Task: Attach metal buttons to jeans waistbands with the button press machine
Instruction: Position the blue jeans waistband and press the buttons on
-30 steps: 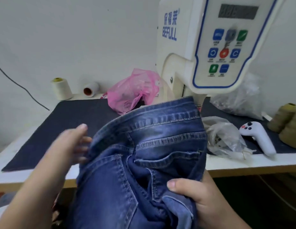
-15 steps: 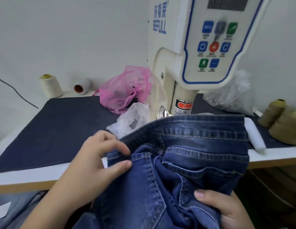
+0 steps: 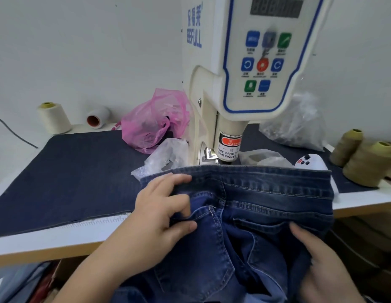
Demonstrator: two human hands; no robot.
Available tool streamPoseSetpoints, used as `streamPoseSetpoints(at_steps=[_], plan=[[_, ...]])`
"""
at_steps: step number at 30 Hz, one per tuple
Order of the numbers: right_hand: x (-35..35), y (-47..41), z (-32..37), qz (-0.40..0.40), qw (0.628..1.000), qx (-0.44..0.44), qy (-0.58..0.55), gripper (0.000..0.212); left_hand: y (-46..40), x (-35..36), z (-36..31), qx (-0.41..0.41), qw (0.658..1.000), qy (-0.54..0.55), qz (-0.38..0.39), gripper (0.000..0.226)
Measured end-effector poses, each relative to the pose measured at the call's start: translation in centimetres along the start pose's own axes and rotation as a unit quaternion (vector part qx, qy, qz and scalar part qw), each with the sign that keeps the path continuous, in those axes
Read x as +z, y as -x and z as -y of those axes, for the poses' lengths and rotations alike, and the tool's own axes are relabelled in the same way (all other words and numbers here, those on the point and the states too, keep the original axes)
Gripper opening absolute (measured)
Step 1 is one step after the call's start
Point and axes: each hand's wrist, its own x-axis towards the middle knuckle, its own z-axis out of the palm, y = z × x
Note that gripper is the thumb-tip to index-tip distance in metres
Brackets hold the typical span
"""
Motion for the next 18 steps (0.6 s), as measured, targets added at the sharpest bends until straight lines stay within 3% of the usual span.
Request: streamPoseSetpoints(at_steps=[3,6,7,8,10,11,12,14,16,18], plan=[[0.1,-0.3,1.1,-0.089,0.981,-0.104,0.14,0.046,-0.7,0.8,-0.3,-0.012,0.997,-0.068,0.039,0.036],[-0.2,-0.4,2.2,-0.189,0.895,-0.204,0.349,0.033,-1.0,1.1,-0.9,0.016,0.994,-0.101,0.03,0.035],[-0.1,-0.3,2.7,-0.207,0.837,-0.248,0.441,0.036,-0.9,1.2,-1.1,0.033,0.994,-0.106,0.022,0.035],[0.2,-0.1,3.1,-0.216,0.752,-0.299,0.546,0.044,-0.8,1.1,-1.4,0.048,0.993,-0.106,0.019,0.036],[1.3,0.3,3.6,-0.186,0.537,-0.417,0.709,0.074,-0.6,1.1,-1.8,0.076,0.992,-0.099,0.022,0.036],[2.2,0.4,3.5,-0.152,0.471,-0.451,0.743,0.085,-0.6,1.0,-2.1,0.089,0.992,-0.089,0.031,0.036],[3.1,0.4,3.4,-0.118,0.435,-0.456,0.767,0.089,-0.5,0.9,-2.4,0.1,0.991,-0.076,0.044,0.035],[5.2,0.1,3.0,-0.061,0.41,-0.397,0.819,0.087,-0.4,0.5,-3.0,0.119,0.989,-0.056,0.062,0.033],[6.8,-0.8,2.6,-0.02,0.474,-0.283,0.833,0.077,-0.3,-0.1,-3.4,0.135,0.987,-0.043,0.077,0.033],[7.2,-1.6,2.6,-0.002,0.541,-0.249,0.803,0.067,-0.4,-0.9,-3.6,0.147,0.983,-0.031,0.102,0.036]])
